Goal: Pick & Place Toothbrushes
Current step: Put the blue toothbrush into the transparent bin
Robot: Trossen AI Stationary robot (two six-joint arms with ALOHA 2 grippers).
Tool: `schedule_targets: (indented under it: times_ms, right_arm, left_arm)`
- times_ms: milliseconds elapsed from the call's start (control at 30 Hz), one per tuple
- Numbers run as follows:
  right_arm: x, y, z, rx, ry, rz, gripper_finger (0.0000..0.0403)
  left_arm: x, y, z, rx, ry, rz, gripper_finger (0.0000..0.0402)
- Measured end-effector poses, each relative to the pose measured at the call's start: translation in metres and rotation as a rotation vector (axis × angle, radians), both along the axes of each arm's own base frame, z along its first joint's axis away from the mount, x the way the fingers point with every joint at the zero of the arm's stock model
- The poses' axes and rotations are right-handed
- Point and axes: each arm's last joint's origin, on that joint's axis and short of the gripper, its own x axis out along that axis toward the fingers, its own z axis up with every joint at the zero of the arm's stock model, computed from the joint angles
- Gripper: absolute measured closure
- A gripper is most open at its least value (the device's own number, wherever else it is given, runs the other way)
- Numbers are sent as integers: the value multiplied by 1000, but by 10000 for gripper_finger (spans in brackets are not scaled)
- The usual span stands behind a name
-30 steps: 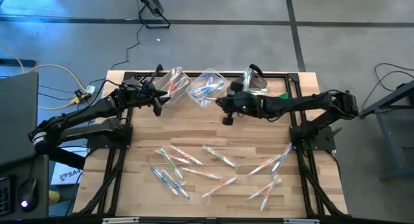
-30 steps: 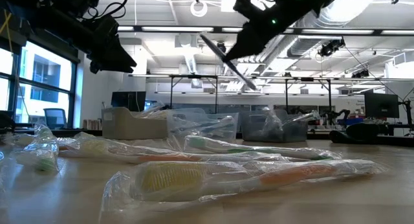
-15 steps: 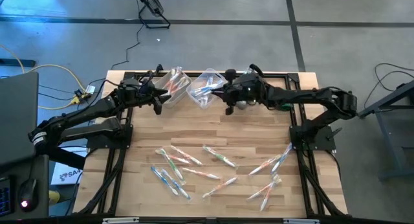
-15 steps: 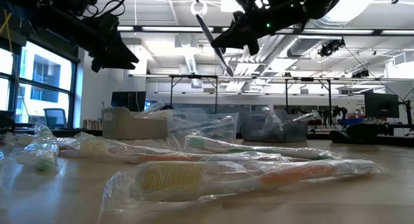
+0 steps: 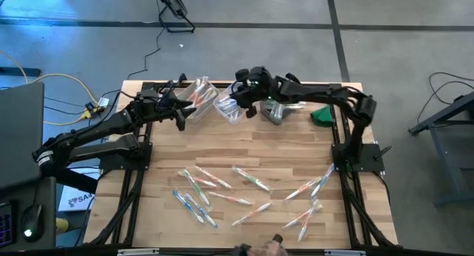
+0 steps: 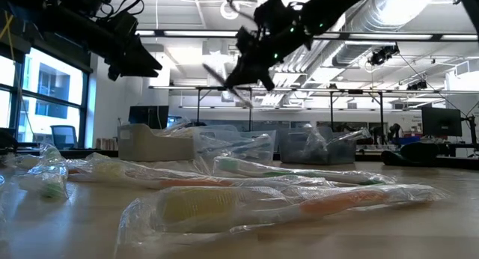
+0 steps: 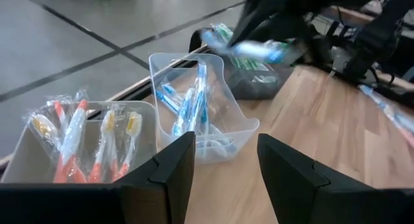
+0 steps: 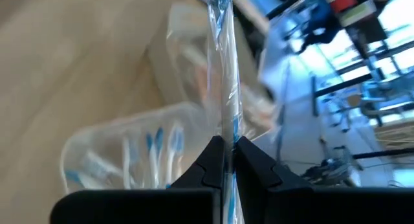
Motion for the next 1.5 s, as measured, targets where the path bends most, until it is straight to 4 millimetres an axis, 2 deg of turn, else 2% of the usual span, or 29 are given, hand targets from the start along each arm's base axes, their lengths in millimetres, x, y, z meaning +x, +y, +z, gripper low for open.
schedule_targets:
  times_ms: [167, 367, 667, 833, 1133, 1300, 1500]
  right_arm:
    - [10, -18, -21, 10, 76, -14, 393]
    - [9, -25, -38, 39, 143, -35, 393]
    - [1, -36, -40, 125, 150, -74, 393]
    - [-5, -41, -49, 218, 185, -78, 393]
    - [-3, -42, -55, 229, 186, -78, 385]
    - [-2, -42, -55, 213, 186, -93, 365]
    - [-1, -41, -55, 144, 214, -192, 323]
  left_arm:
    - [0, 0, 0, 35, 19, -11, 238]
    - [0, 0, 0, 47, 26, -15, 238]
    - [0, 0, 0, 46, 27, -15, 238]
    - [0, 0, 0, 46, 28, -15, 238]
    - [0, 0, 0, 46, 28, -16, 238]
    - [0, 0, 0, 46, 28, -16, 238]
    - [0, 0, 0, 46, 28, -16, 238]
